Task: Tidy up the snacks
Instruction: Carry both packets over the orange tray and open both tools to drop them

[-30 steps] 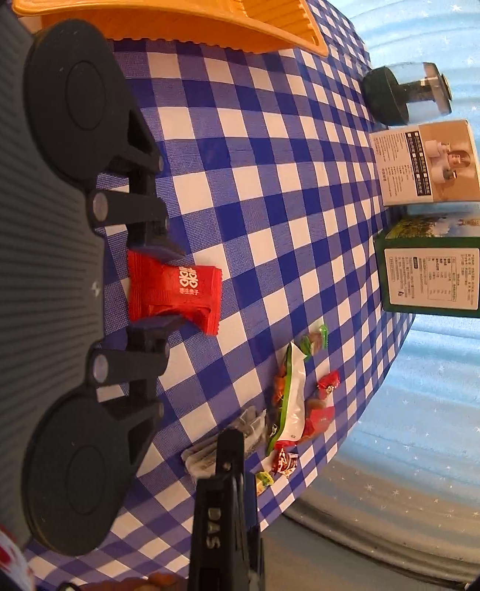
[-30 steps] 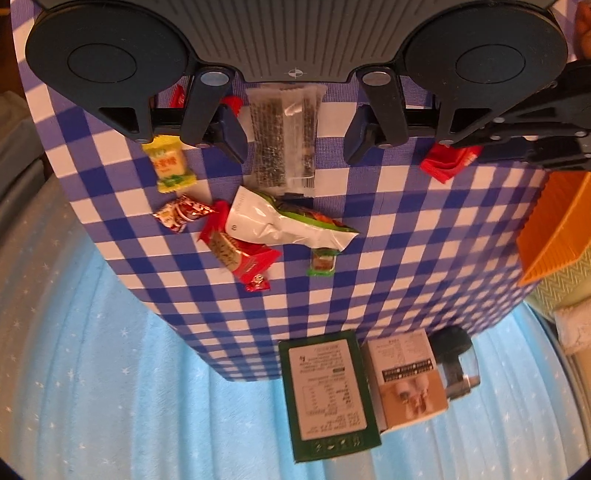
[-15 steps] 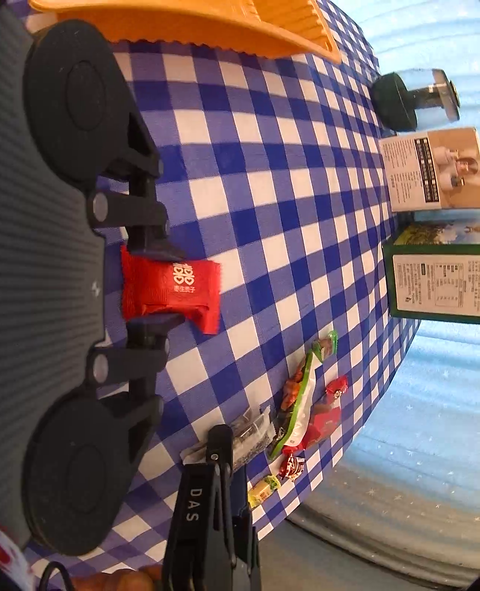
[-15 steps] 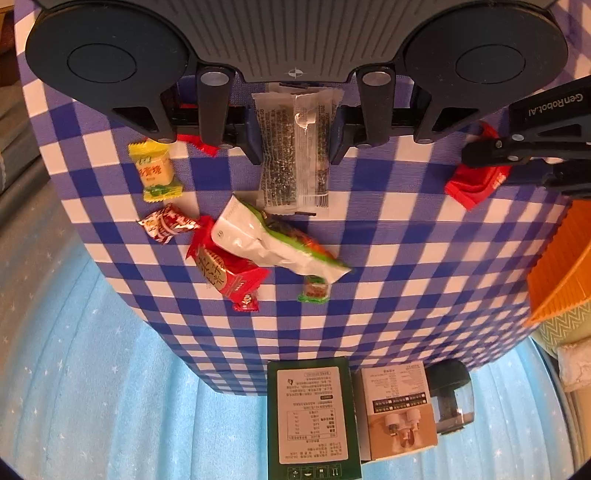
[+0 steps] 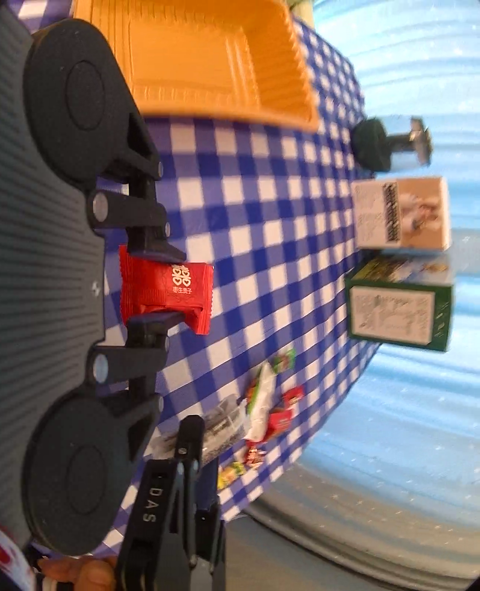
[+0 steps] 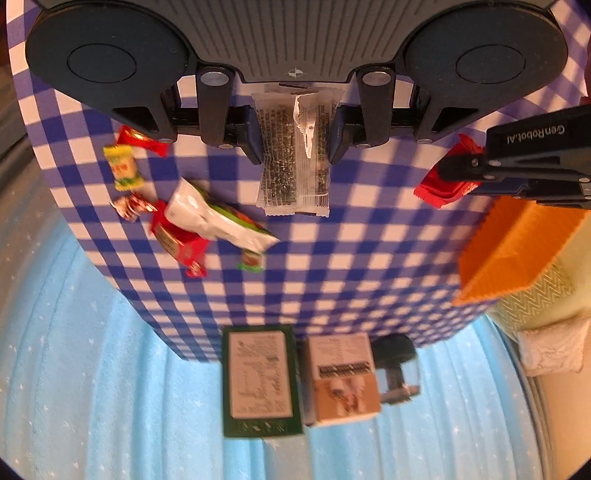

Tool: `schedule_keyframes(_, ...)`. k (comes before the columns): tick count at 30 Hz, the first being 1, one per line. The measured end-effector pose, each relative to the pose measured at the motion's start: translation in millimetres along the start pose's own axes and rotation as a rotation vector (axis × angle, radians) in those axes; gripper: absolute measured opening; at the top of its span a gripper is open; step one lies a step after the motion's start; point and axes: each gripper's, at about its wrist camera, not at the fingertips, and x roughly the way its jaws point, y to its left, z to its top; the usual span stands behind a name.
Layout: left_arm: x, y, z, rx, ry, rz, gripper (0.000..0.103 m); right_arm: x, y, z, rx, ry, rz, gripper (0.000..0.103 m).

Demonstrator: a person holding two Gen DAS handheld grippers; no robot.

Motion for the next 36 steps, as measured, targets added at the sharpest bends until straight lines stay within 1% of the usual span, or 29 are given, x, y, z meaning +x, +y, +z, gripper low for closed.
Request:
schedule_keyframes(4,-32,27,12,-0.027,-0.047,0.042,0.024,-8,35,21,-0.022,-0.030,0.068,0.038)
schedule_keyframes(6,-45,48,15,-0.055,-0.061,0.062,0.024,-8,58,31,-0.045,-0.041,0.110,0.038)
schedule_keyframes(8,-55,73,15,-0.076,-0.067,0.100,0.024,-4,84,39,-0.066,-0.043,0.154,0.038)
schedule_keyframes(13,-69,131,11,-0.121,-0.056,0.192,0.024,18,142,51,-0.080,-0.009,0.256,0.038)
schedule_keyframes(16,-68,161,7,-0.149,-0.044,0.224,0.024,34,172,52,-0.082,0.022,0.287,0.038)
schedule_keyframes(18,-67,178,3,-0.172,-0.042,0.231,0.024,43,188,52,-0.085,0.043,0.302,0.038)
schedule_keyframes(21,-64,194,-3,-0.192,-0.044,0.227,0.024,55,204,52,-0.096,0.062,0.306,0.038)
schedule_keyframes(26,-61,211,-12,-0.225,-0.045,0.231,0.024,67,214,52,-0.095,0.080,0.304,0.038)
schedule_keyframes(34,-85,218,-24,-0.262,-0.095,0.236,0.025,75,219,53,-0.089,0.085,0.312,0.038)
schedule_keyframes(35,-88,218,-25,-0.268,-0.102,0.237,0.026,74,219,53,-0.083,0.079,0.321,0.038)
schedule_keyframes(36,-92,219,-26,-0.273,-0.107,0.241,0.028,73,220,55,-0.075,0.072,0.339,0.038)
